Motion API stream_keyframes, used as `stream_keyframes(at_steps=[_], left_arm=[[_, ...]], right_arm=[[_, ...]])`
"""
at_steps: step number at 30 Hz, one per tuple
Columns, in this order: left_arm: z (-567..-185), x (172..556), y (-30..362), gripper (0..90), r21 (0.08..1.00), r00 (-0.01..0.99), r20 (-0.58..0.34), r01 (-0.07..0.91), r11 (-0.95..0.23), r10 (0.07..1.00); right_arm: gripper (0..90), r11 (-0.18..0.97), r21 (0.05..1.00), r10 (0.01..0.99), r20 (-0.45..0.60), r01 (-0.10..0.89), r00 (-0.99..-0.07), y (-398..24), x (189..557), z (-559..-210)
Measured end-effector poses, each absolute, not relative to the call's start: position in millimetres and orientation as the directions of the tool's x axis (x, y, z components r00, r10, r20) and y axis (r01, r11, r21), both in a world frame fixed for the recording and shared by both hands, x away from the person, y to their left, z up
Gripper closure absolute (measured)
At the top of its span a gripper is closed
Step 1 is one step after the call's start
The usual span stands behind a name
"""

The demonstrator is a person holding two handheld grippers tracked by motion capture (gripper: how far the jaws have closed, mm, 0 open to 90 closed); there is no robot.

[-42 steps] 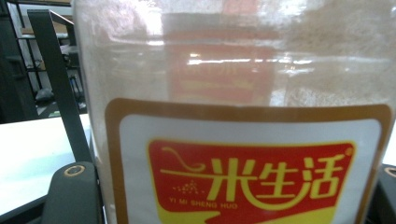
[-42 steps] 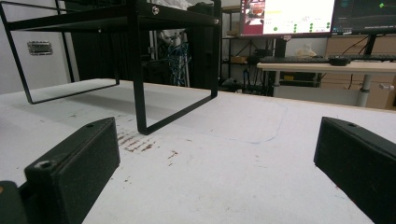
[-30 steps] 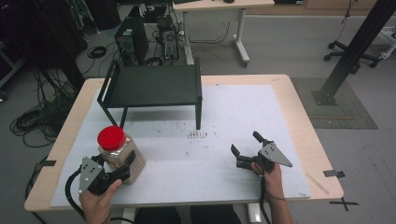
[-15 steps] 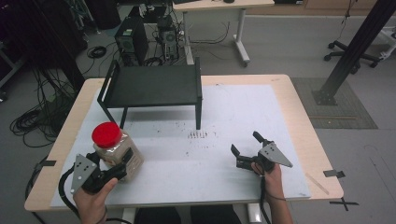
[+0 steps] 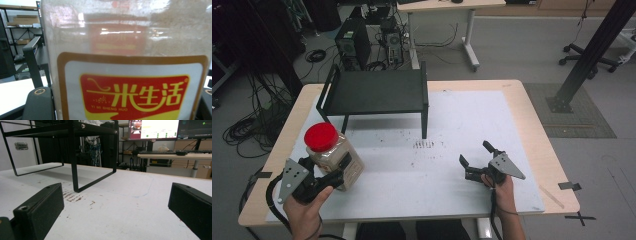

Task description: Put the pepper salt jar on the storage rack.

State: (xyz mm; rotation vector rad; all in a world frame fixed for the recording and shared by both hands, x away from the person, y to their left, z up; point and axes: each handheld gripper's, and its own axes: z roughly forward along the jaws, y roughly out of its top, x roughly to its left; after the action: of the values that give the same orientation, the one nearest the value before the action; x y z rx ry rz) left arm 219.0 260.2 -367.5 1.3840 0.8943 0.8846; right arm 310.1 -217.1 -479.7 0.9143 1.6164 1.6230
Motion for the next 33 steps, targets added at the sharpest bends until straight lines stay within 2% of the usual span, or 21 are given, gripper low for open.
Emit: stream_keyframes(at_steps=[22,33], left_arm=[[-323,226,263,25.5,1.0,0.417,-0.012,0.016,0.005,0.909],[-297,243,263,25.5,1.0,0.426,-0.02,0.016,0.014,0.904]], right_arm=[[0.0,-0.016,1.0,0.843,0.022,0.016,-0.537,-217,310,-480],[0.0,-0.014,1.0,0.845,0.018,0.011,-0.534,-217,309,-480]])
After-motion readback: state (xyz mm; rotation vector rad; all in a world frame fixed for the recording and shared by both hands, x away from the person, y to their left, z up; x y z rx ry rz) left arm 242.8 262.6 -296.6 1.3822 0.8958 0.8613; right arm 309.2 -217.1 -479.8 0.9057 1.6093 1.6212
